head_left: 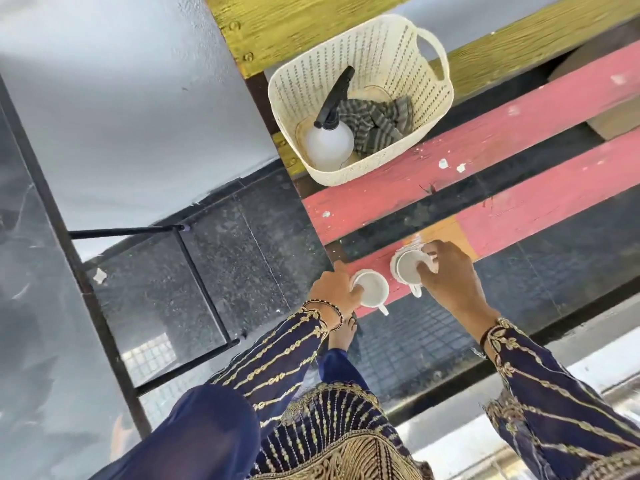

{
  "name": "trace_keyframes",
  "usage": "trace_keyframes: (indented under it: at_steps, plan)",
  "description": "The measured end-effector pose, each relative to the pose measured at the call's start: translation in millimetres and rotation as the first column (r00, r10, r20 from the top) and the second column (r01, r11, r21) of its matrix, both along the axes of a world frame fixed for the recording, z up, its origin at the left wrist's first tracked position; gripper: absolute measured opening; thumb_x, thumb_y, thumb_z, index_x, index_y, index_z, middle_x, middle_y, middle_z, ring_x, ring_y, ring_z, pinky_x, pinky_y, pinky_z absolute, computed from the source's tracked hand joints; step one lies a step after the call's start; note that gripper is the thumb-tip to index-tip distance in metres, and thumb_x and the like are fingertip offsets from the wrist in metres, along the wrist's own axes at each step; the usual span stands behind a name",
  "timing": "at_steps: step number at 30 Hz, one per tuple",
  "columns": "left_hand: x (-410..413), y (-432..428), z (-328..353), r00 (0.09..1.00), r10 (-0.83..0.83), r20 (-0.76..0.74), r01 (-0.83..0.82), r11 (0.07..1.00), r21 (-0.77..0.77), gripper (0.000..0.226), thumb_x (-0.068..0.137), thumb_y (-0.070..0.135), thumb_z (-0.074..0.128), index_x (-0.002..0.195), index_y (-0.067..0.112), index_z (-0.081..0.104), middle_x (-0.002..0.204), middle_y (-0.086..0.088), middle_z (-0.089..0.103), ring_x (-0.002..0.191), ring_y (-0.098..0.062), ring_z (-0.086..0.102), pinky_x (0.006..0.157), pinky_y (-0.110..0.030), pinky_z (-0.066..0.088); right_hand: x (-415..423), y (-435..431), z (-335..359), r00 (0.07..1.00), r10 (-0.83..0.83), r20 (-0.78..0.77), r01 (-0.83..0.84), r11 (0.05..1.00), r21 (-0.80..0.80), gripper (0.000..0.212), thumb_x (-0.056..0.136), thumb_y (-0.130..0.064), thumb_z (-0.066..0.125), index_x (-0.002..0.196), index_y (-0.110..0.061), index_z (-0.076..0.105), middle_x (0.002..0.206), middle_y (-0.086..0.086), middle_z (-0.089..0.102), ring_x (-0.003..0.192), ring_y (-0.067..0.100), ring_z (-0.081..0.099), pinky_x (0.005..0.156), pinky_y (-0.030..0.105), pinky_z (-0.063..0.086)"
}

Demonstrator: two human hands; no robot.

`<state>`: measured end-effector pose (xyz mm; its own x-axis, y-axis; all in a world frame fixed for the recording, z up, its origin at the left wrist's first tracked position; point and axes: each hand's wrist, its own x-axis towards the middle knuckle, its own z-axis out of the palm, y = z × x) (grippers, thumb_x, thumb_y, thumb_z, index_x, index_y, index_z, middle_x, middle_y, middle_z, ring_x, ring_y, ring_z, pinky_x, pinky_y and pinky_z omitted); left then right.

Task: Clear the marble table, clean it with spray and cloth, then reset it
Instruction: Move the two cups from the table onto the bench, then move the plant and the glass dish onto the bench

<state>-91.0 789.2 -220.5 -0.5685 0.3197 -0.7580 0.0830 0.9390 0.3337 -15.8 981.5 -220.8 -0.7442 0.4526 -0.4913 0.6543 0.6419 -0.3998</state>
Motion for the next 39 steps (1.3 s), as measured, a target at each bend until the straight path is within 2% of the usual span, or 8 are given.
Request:
trace_keyframes:
  at_steps: [3, 10, 16, 26, 31, 33, 36, 39]
  plan:
    - [-6, -10, 23, 0.999, 0.027, -0.031, -0.026, 1.000, 0.013, 0.051, 0.092, 0.037, 0.051, 0.130, 0.006, 0.037, 0.117, -0.021, 0.061, 0.105, -0.041, 0.061, 0.087, -0.047, 0.053, -4, -8, 20, 0.998, 0.066, -0.008, -0.065, 0.997, 0.048, 0.037, 0.097, -0.016, 0.063, 0.131, -0.001, 0.060, 0.132, 0.017, 0.061, 0.123, 0.035, 0.055, 0.099, 0.048, 0.051]
    - [-24, -59, 90, 0.983, 0.118, -0.140, -0.105, 0.990, 0.097, 0.045, 0.093, 0.036, 0.047, 0.128, 0.008, 0.039, 0.110, -0.019, 0.064, 0.099, -0.039, 0.064, 0.086, -0.046, 0.054, -40, -73, 82, 0.968, 0.190, -0.164, -0.190, 0.982, 0.015, 0.022, 0.097, -0.015, 0.066, 0.113, -0.001, 0.071, 0.118, 0.016, 0.069, 0.111, 0.033, 0.063, 0.094, 0.040, 0.052]
    - [-42, -131, 147, 0.925, 0.272, -0.264, -0.229, 0.956, 0.183, 0.047, 0.093, 0.038, 0.045, 0.131, 0.012, 0.039, 0.106, -0.016, 0.067, 0.096, -0.036, 0.065, 0.084, -0.045, 0.055, -85, -171, 140, 0.867, 0.352, -0.352, -0.380, 0.925, -0.011, 0.011, 0.093, -0.011, 0.069, 0.103, -0.006, 0.072, 0.102, 0.009, 0.071, 0.096, 0.028, 0.068, 0.085, 0.037, 0.053]
    - [-49, -341, 228, 0.670, 0.582, -0.462, -0.524, 0.811, 0.262, 0.036, 0.092, 0.041, 0.046, 0.121, 0.021, 0.044, 0.103, -0.008, 0.070, 0.100, -0.036, 0.064, 0.083, -0.043, 0.053, -140, -389, 224, 0.650, 0.540, -0.535, -0.648, 0.761, -0.019, 0.007, 0.095, -0.017, 0.071, 0.102, -0.016, 0.074, 0.101, -0.006, 0.072, 0.091, 0.009, 0.069, 0.083, 0.030, 0.057]
    - [-49, -473, 243, 0.522, 0.614, -0.592, -0.607, 0.755, 0.247, 0.033, 0.092, 0.042, 0.043, 0.120, 0.025, 0.045, 0.101, -0.002, 0.072, 0.098, -0.031, 0.066, 0.079, -0.039, 0.052, -163, -515, 236, 0.542, 0.650, -0.533, -0.758, 0.652, 0.025, 0.005, 0.095, -0.019, 0.070, 0.099, -0.019, 0.074, 0.101, -0.007, 0.071, 0.086, 0.006, 0.064, 0.074, 0.002, 0.042]
    - [-48, -526, 244, 0.468, 0.611, -0.638, -0.639, 0.733, 0.234, 0.032, 0.093, 0.041, 0.043, 0.120, 0.025, 0.046, 0.101, -0.003, 0.072, 0.097, -0.031, 0.067, 0.077, -0.037, 0.050, -171, -568, 238, 0.504, 0.676, -0.538, -0.791, 0.611, 0.026, 0.004, 0.095, -0.017, 0.070, 0.098, -0.017, 0.074, 0.100, -0.004, 0.071, 0.087, 0.010, 0.067, 0.076, 0.010, 0.046]
    - [-52, -598, 243, 0.419, 0.633, -0.651, -0.687, 0.690, 0.227, 0.032, 0.093, 0.042, 0.043, 0.120, 0.026, 0.046, 0.107, 0.000, 0.071, 0.100, -0.030, 0.065, 0.080, -0.038, 0.051, -181, -637, 238, 0.471, 0.676, -0.566, -0.828, 0.561, -0.019, 0.005, 0.095, -0.013, 0.069, 0.097, -0.015, 0.073, 0.100, -0.005, 0.071, 0.087, 0.011, 0.069, 0.083, 0.033, 0.056]
    - [-59, -668, 241, 0.377, 0.641, -0.669, -0.729, 0.650, 0.212, 0.031, 0.092, 0.042, 0.045, 0.118, 0.024, 0.049, 0.110, -0.001, 0.069, 0.103, -0.032, 0.064, 0.082, -0.039, 0.050, -194, -707, 236, 0.429, 0.694, -0.578, -0.854, 0.520, -0.010, 0.005, 0.096, -0.013, 0.069, 0.097, -0.014, 0.074, 0.099, -0.003, 0.071, 0.088, 0.014, 0.069, 0.085, 0.039, 0.056]
